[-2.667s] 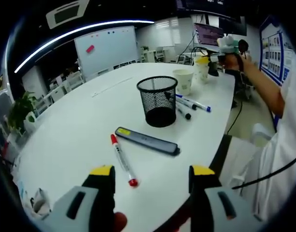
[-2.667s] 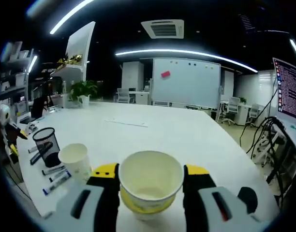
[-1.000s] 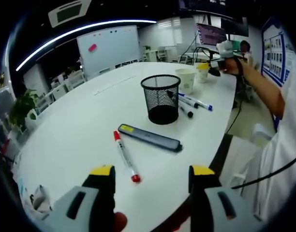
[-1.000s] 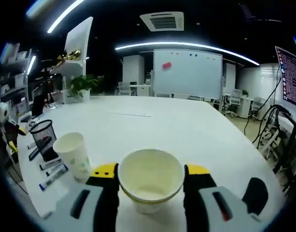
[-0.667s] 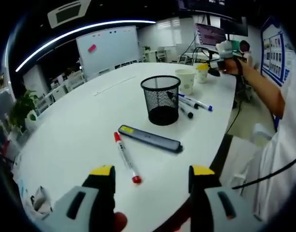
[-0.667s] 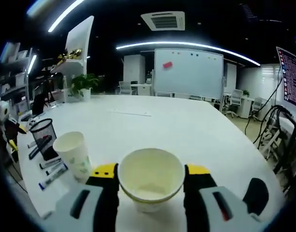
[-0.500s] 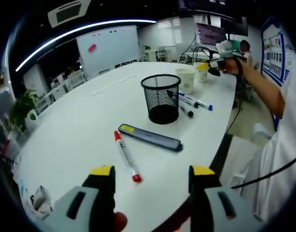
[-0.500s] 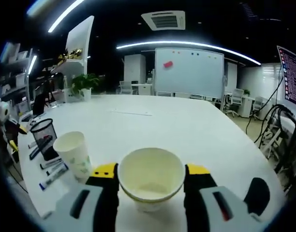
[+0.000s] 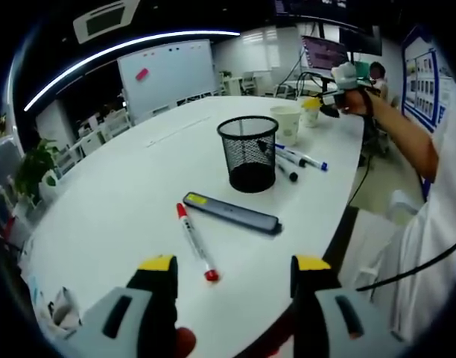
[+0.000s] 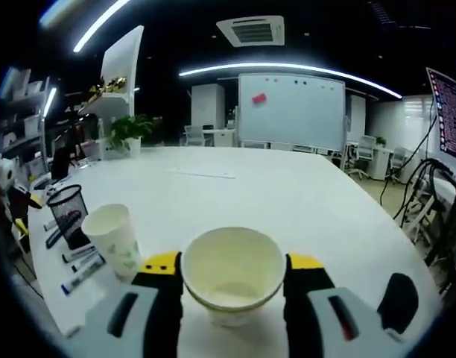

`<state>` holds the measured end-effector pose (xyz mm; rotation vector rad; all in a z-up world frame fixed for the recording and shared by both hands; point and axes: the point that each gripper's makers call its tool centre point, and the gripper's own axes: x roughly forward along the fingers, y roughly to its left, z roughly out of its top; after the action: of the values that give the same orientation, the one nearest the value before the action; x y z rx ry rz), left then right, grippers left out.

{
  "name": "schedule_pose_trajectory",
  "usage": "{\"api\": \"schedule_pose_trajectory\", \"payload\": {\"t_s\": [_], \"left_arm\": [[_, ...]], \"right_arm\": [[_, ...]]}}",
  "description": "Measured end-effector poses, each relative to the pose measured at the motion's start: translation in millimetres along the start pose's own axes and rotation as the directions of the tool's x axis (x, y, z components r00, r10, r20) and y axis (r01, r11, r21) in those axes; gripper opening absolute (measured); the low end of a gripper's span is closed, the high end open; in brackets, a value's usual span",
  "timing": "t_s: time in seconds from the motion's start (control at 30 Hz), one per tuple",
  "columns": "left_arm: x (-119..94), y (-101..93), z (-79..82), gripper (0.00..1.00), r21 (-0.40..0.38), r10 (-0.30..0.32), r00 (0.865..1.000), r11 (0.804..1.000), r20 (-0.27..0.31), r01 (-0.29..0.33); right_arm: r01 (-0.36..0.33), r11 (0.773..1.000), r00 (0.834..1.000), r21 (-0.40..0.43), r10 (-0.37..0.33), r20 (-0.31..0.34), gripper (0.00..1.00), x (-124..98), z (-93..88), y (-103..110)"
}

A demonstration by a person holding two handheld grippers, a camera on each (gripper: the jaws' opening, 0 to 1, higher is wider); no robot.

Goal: Place the scattered laser pointers and whiteboard markers into the pen holder and stack the scattered paper cups together

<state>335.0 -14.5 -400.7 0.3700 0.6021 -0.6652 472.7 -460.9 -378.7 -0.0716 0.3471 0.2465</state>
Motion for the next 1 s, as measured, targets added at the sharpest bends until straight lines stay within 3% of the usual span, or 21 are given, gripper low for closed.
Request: {"api": "schedule_pose_trajectory", "payload": {"t_s": [0.5,0.83,1.0], "left_arm": [[-1,-1.7,2.7,0.61,0.001,-0.002,1.000,1.000,0.015,0.001],[-2,-2.6,1.4,0.61,-0.001,0.001,1.000,1.000,0.013,-0.001],[-3,-3.2,2.1,0.61,0.000,0.002,1.000,1.000,0.017,-0.002]], "right_arm": [[0.002,1.000,1.000,-0.007,-0.002,-0.003,0.54,2,-2.6,-1],[-0.008,1.000,0.999,-0.016,0.007,-0.040,0.53,3,-13.6,0],[-0.015,1.000,0.999,-0.023,0.013,-0.047,0.59,2,-15.1,2]]}}
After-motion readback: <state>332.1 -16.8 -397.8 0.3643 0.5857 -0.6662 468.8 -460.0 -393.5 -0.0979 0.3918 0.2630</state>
